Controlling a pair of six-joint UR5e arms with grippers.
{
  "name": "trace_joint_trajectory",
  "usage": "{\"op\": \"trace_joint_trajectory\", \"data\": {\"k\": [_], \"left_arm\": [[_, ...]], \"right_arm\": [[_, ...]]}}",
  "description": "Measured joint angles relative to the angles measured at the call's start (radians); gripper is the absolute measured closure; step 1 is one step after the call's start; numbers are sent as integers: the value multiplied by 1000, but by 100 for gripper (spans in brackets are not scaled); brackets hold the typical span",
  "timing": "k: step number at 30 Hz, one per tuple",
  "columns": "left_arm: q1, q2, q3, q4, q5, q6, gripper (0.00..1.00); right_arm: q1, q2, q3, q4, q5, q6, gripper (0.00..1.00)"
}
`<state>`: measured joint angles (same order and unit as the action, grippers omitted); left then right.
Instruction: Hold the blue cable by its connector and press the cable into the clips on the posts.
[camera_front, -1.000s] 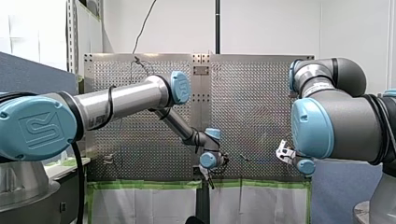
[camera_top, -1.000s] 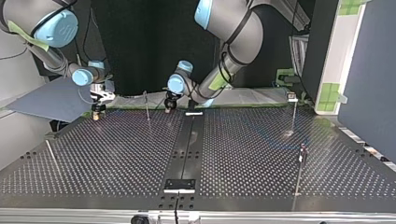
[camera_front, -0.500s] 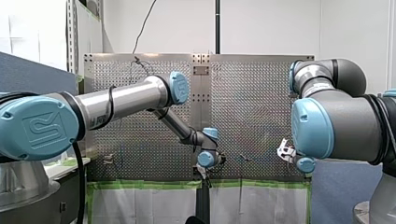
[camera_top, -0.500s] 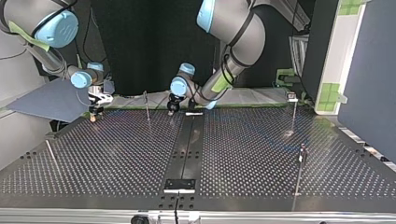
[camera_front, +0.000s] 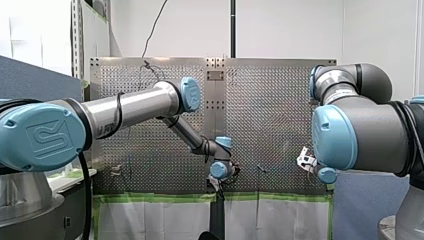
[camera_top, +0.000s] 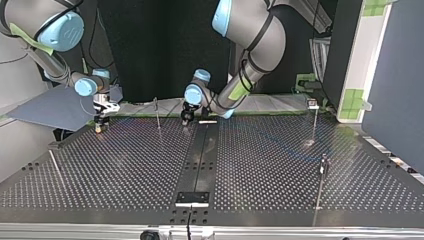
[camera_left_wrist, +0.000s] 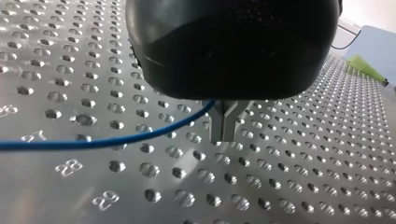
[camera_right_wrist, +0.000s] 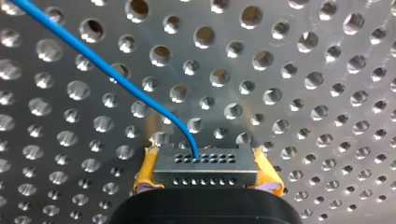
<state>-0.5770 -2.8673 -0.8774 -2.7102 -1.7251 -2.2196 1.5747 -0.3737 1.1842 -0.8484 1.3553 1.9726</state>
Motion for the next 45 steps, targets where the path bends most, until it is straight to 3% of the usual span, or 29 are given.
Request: {"op": "trace_joint_trajectory", "data": {"k": [16, 21, 29, 30, 31, 32, 34, 45], "left_arm": [[9, 0, 4, 3, 4, 1, 100], [2, 2, -4, -2, 8, 31, 100], [-8, 7, -13, -16, -27, 95, 100], [-8, 7, -11, -16, -23, 104, 89], [-8, 7, -11, -14, -18, 111, 55], [-9, 7, -10, -10, -10, 121, 55], [-9, 8, -12, -4, 2, 135, 0], [-17, 8, -39, 6, 103, 237, 0]], "right_arm": [[1, 7, -11, 3, -2, 2, 100], [3, 9, -11, 4, -2, 1, 100], [5, 12, -11, 5, -2, -1, 100], [6, 12, -11, 6, -2, -1, 100], [6, 12, -11, 6, -2, -1, 100], [7, 13, -11, 7, -2, -2, 100], [8, 13, -11, 10, -2, -2, 100], [10, 15, -11, 16, -2, 2, 100]]}}
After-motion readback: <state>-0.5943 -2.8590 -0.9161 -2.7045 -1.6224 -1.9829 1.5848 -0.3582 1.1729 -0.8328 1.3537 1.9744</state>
